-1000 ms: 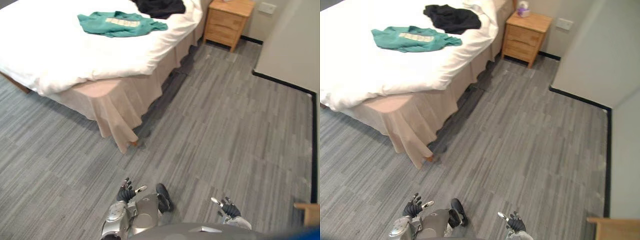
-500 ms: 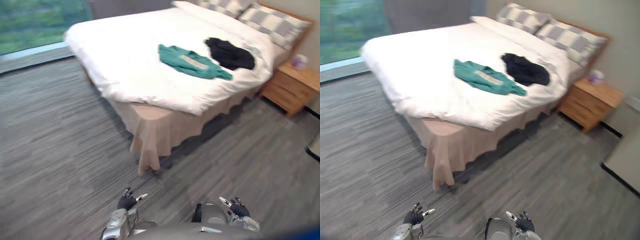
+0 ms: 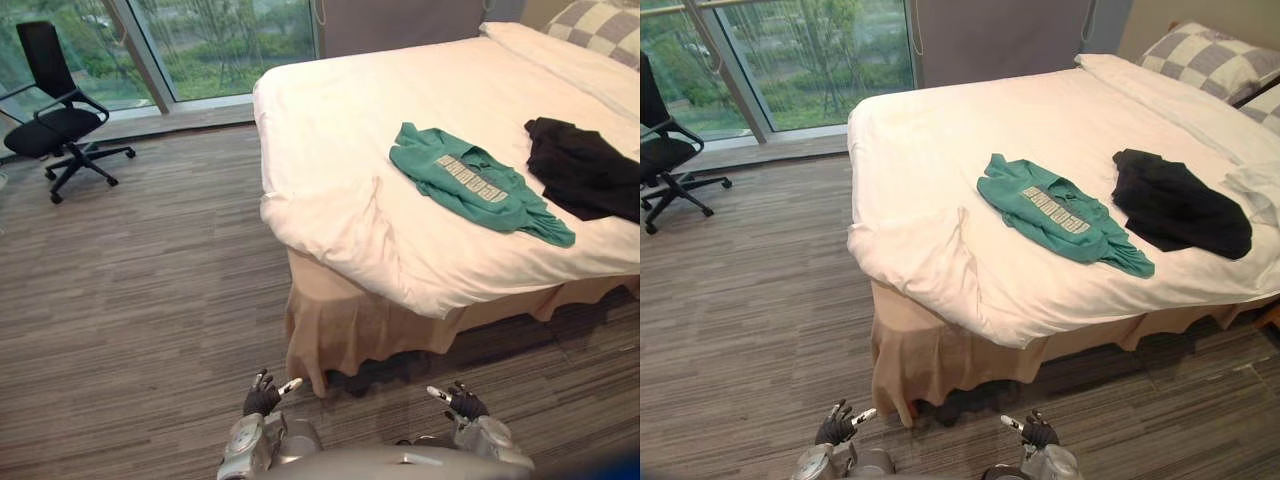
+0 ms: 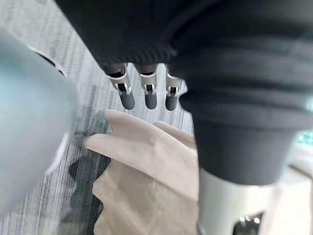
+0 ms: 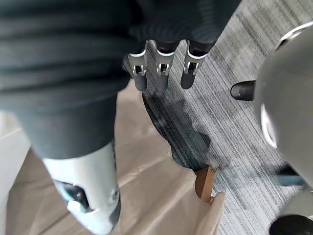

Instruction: Tidy the bed and pick cloth on bed and put in laundry

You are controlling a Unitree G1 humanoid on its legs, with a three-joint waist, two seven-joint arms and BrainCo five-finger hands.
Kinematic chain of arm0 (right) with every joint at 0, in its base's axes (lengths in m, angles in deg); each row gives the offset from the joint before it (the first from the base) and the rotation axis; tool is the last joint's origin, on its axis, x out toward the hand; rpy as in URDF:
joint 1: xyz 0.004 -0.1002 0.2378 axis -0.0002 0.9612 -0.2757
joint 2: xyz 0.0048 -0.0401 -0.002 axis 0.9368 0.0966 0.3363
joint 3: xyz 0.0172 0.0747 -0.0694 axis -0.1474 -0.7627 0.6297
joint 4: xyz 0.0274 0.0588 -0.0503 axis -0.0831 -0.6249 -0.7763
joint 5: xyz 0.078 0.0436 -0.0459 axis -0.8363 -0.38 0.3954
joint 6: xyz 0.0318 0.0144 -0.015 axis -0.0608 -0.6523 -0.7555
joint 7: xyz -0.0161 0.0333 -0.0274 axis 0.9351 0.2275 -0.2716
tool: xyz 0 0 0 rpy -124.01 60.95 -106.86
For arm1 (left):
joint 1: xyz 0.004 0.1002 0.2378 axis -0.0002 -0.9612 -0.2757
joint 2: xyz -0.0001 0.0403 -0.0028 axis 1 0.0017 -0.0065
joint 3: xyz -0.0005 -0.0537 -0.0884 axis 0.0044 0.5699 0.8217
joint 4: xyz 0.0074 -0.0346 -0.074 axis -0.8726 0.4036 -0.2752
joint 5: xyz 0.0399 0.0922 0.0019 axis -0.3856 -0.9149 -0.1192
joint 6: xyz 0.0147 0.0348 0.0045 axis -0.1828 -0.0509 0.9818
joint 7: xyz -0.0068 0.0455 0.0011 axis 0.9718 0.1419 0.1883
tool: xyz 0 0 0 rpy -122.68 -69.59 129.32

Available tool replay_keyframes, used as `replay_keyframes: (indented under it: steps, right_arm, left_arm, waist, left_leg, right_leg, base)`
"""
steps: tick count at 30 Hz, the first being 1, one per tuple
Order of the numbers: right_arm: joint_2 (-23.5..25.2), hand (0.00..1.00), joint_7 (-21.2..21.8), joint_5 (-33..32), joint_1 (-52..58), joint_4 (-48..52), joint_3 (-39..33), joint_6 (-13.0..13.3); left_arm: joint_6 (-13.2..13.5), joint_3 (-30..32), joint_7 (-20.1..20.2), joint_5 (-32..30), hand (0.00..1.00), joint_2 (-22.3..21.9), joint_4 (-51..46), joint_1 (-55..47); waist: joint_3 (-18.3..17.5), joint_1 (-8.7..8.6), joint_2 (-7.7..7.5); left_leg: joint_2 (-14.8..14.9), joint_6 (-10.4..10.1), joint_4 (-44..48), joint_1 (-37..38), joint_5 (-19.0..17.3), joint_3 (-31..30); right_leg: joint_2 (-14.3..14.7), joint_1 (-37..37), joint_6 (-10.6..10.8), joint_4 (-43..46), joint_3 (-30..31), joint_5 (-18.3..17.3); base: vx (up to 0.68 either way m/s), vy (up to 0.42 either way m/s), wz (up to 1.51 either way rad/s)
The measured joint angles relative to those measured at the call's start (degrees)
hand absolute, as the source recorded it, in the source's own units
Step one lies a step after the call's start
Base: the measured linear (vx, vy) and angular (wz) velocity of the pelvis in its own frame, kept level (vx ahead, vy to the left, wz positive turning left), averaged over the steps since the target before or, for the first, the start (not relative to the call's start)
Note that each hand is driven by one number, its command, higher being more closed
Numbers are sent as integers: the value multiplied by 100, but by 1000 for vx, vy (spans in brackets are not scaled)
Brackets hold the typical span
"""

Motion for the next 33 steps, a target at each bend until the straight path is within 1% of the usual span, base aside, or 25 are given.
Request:
replay_keyframes:
  steps: [1,2,3,4,5,7,9,11,13,14,16,17,18,20,22,23,25,27,28,30,31,32,33]
  right_arm:
    - [-86,0,-3,0,28,-22,0,-28]
    - [-163,0,-16,3,35,-72,-14,-26]
    - [-143,0,-16,5,34,-139,-7,-57]
    - [-109,0,-12,5,90,-146,-15,-65]
    - [-81,0,-17,-3,120,-167,-69,-87]
    - [-66,0,-15,-15,122,-220,-167,-97]
    - [-18,0,-10,-16,142,-223,-205,-99]
    - [10,0,3,-12,100,-215,-229,-115]
    - [23,0,6,-17,55,-207,-267,-152]
    - [25,0,14,-19,49,-192,-267,-180]
    - [15,0,26,-22,63,-146,-263,-274]
    - [10,0,48,-61,70,-84,-249,-329]
    - [9,0,61,-78,88,-63,-219,-346]
    - [-35,0,126,-158,162,4,-130,-448]
    - [-34,0,200,-245,195,131,-43,-535]
    - [-36,0,244,-262,195,141,-15,-575]
    - [-37,0,305,-289,196,146,-11,-644]
    - [-33,0,405,-302,213,236,-10,-722]
    - [-31,0,432,-306,232,300,-9,-732]
    - [-38,0,450,-348,265,375,-12,-740]
    - [-40,0,448,-426,267,390,-14,-769]
    - [-32,0,448,-472,266,402,-12,-788]
    - [-30,0,448,-475,252,404,-11,-795]
  left_arm:
    - [-6,1,-14,181,0,-17,59,0]
    - [-9,11,-25,342,0,-20,93,-1]
    - [-20,33,-86,623,0,50,135,10]
    - [-39,40,-138,884,0,99,225,48]
    - [-87,77,-228,1137,0,187,270,99]
    - [-126,225,-349,1476,0,144,299,112]
    - [-142,451,-502,1896,0,129,320,82]
    - [-111,871,-599,2495,0,159,317,61]
    - [-32,1159,-718,2867,0,181,309,32]
    - [4,1353,-793,3093,0,201,301,17]
    - [45,1549,-931,3327,0,245,194,31]
    - [127,1718,-1019,3444,0,282,31,-24]
    - [140,1810,-1064,3458,0,304,-57,-37]
    - [253,2030,-1199,3365,0,408,-483,-46]
    - [411,2091,-1236,2935,0,642,-1028,-39]
    - [505,2089,-1240,2636,0,789,-1349,-3]
    - [790,2068,-1227,2096,0,1015,-1918,65]
    - [1120,2011,-1203,1490,0,1281,-2423,215]
    - [1224,1955,-1170,1329,0,1355,-2612,284]
    - [1392,1617,-1148,845,0,1533,-3051,436]
    - [1470,1375,-1153,474,0,1628,-3265,554]
    - [1509,1102,-1161,90,0,1723,-3494,677]
    - [1548,918,-1166,-135,0,1763,-3643,761]
  waist:
    - [-41,-6,72]
    - [-54,20,103]
    - [-72,78,34]
    - [-112,78,-98]
    - [-114,64,-183]
    - [-114,73,-213]
    - [-102,81,-186]
    - [-100,119,-159]
    - [-99,125,-155]
    - [-101,117,-153]
    - [-91,117,-147]
    - [-93,119,-135]
    - [-92,121,-132]
    - [-93,135,-132]
    - [-113,129,-109]
    - [-136,125,-123]
    - [-153,125,-111]
    - [-177,125,-147]
    - [-199,122,-162]
    - [-251,120,-195]
    - [-262,117,-209]
    - [-285,118,-216]
    - [-331,120,-266]
  left_leg:
    - [-93,58,-809,62,514,2]
    - [-111,142,-986,88,755,-5]
    - [-211,155,-1155,235,844,74]
    - [-368,192,-1465,355,920,93]
    - [-507,246,-1704,440,1028,89]
    - [-689,302,-2013,586,1164,70]
    - [-794,328,-2237,803,1233,47]
    - [-815,320,-2396,964,1290,31]
    - [-822,309,-2600,1050,1419,-2]
    - [-831,312,-2765,1088,1512,-38]
    - [-840,327,-2855,1072,1590,-89]
    - [-832,332,-2881,1079,1603,-83]
    - [-831,334,-2882,1082,1606,-84]
    - [-830,333,-2886,1098,1601,-77]
    - [-826,340,-2888,1042,1557,-38]
    - [-801,340,-2888,1036,1557,110]
    - [-793,341,-2889,1026,1557,248]
    - [-821,342,-2889,1007,1557,262]
    - [-833,343,-2890,979,1556,263]
    - [-876,368,-2890,949,1540,262]
    - [-901,387,-2890,950,1527,267]
    - [-919,379,-2889,954,1529,298]
    - [-929,387,-2888,959,1526,335]
  right_leg:
    - [47,-8,58,8,67,-20]
    - [54,-9,107,4,133,-47]
    - [-37,56,176,-14,140,-17]
    - [-124,50,224,-60,129,-50]
    - [-249,63,252,-95,105,-57]
    - [-347,149,328,-158,43,-71]
    - [-435,305,386,-160,-31,-104]
    - [-459,410,387,-147,-59,-105]
    - [-447,423,395,-136,-97,-110]
    - [-441,411,435,-132,-157,-143]
    - [-443,379,435,-101,-219,-188]
    - [-446,351,424,-28,-211,-208]
    - [-448,350,424,-6,-217,-215]
    - [-459,336,428,5,-281,-224]
    - [-465,333,435,-10,-341,-253]
    - [-469,342,450,-36,-357,-271]
    - [-489,346,457,-48,-371,-268]
    - [-503,349,474,-84,-370,-268]
    - [-504,346,489,-126,-370,-259]
    - [-517,336,525,-181,-363,-234]
    - [-556,346,533,-181,-344,-200]
    - [-568,362,547,-171,-323,-158]
    - [-569,371,549,-177,-297,-149]
  base:
    - [173,76,-30]
    - [241,121,-29]
    - [253,114,-18]
    - [275,114,5]
    - [208,88,17]
    - [183,93,28]
    - [117,56,22]
    - [27,3,10]
    - [-36,-45,14]
    - [-64,-56,17]
    - [-89,-47,15]
    - [-117,-26,7]
    - [-98,-5,2]
    - [-103,12,6]
    - [-108,21,12]
    - [-84,30,13]
    - [-28,34,8]
    - [30,35,5]
    - [65,33,8]
    - [94,25,9]
    - [138,41,3]
    - [149,38,-5]
    - [152,25,-15]
